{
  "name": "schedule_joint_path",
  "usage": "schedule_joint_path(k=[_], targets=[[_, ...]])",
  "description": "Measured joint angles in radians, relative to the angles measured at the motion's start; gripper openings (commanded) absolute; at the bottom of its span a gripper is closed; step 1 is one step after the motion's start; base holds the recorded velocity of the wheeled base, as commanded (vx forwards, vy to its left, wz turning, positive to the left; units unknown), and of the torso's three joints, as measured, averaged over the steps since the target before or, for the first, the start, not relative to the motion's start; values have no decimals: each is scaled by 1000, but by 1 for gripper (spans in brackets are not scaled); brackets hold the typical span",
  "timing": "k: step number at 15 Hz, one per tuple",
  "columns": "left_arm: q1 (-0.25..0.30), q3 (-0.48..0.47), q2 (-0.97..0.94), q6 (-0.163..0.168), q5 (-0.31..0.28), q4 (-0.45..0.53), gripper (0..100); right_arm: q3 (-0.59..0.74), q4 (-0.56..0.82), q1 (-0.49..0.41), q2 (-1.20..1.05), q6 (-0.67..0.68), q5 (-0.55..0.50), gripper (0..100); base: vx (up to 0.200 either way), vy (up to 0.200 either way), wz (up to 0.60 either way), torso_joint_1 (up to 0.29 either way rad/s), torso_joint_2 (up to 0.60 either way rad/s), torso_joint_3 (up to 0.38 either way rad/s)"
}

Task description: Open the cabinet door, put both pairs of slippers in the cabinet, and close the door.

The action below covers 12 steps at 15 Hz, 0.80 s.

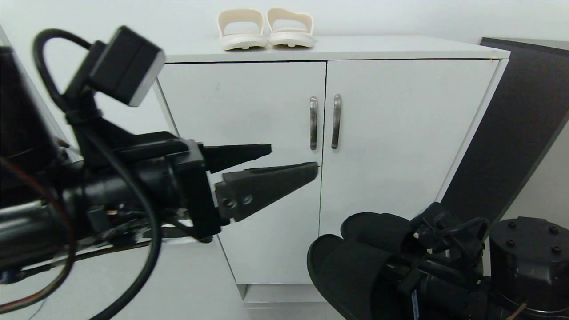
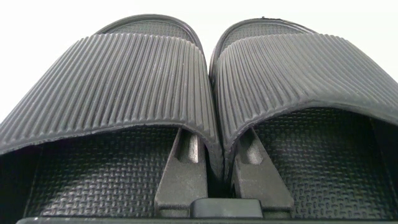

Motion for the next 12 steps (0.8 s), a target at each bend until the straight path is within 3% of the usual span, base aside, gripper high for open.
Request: schedule_joint_path(k=[2, 6, 12], targets=[[-12, -94, 101, -8, -14, -9, 100, 0, 0, 1, 0, 0, 0, 0, 0, 0, 0, 0, 0, 0], [-16, -267, 262, -78, -87, -14, 100, 0, 0, 1, 0, 0, 0, 0, 0, 0, 0, 0, 0, 0], [42, -447, 456, -86, -64, -16, 100, -2, 1, 2, -2, -1, 1, 0, 0, 0, 0, 0, 0, 0]])
